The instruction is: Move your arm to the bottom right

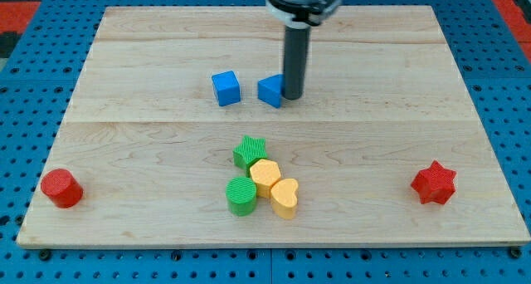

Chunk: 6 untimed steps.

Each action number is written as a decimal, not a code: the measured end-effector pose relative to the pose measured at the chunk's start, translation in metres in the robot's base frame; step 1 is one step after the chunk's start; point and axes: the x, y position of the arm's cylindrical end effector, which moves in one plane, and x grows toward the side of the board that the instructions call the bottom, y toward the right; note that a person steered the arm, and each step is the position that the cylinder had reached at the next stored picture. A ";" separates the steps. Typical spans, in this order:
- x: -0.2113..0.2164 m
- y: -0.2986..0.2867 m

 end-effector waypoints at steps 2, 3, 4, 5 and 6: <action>0.003 0.120; 0.062 0.219; 0.147 0.273; 0.185 0.255; 0.167 0.209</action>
